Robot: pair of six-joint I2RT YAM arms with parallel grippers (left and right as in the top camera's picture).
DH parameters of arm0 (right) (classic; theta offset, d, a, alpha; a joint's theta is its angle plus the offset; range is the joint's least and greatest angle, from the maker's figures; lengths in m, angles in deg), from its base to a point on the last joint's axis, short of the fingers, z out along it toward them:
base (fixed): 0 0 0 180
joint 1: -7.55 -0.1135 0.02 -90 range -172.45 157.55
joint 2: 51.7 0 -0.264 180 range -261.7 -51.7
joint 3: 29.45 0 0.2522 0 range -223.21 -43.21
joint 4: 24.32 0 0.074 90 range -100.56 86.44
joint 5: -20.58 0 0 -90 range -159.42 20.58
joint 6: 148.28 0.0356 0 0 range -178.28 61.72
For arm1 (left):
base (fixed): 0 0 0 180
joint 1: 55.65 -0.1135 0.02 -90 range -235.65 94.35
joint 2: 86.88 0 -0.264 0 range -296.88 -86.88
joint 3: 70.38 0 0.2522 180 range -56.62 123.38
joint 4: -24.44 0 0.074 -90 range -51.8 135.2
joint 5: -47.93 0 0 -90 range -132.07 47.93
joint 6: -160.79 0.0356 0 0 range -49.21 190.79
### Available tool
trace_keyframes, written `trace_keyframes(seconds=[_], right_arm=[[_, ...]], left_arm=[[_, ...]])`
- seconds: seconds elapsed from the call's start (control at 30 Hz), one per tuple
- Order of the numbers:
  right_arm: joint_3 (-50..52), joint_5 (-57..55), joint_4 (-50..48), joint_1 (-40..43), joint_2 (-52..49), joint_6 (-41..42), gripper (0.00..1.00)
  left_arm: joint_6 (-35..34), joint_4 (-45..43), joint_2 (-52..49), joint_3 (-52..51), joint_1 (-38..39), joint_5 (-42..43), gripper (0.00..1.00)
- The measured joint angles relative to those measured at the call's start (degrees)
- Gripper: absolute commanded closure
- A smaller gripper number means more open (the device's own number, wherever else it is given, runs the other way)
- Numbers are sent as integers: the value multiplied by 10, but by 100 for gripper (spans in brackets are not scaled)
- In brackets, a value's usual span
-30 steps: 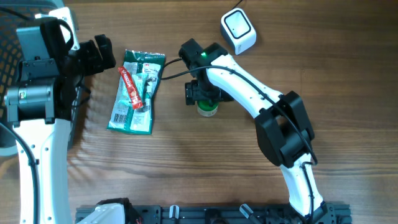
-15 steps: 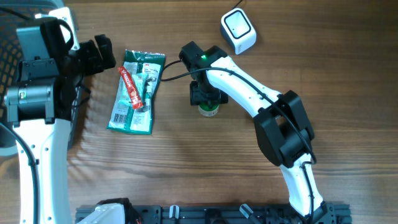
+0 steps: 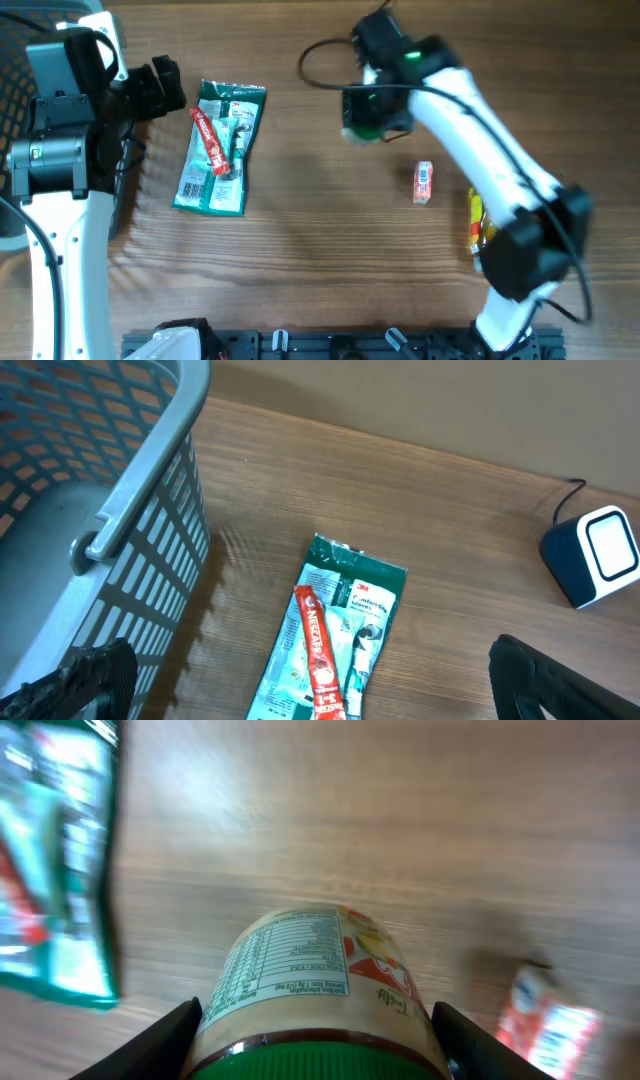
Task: Scan the item barcode
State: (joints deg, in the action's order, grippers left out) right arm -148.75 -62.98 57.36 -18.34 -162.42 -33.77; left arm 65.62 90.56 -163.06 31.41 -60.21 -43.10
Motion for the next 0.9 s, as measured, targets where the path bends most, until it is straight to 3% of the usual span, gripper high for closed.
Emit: trace_keyframes(seconds=[0.27, 0.6, 0.8, 0.83, 0.9], right_arm=[[23, 47, 1, 15, 50, -7, 40], [278, 14, -281, -90, 47, 50, 41], [330, -42, -351, -110, 46, 63, 40], [333, -46, -353, -111, 46, 63, 40], [336, -51, -354, -113, 46, 63, 27]], left_arm=[[0, 0, 0, 0, 0, 0, 0], [0, 0, 0, 0, 0, 0, 0], [0, 0, 0, 0, 0, 0, 0], [0, 0, 0, 0, 0, 0, 0], [0, 0, 0, 0, 0, 0, 0]])
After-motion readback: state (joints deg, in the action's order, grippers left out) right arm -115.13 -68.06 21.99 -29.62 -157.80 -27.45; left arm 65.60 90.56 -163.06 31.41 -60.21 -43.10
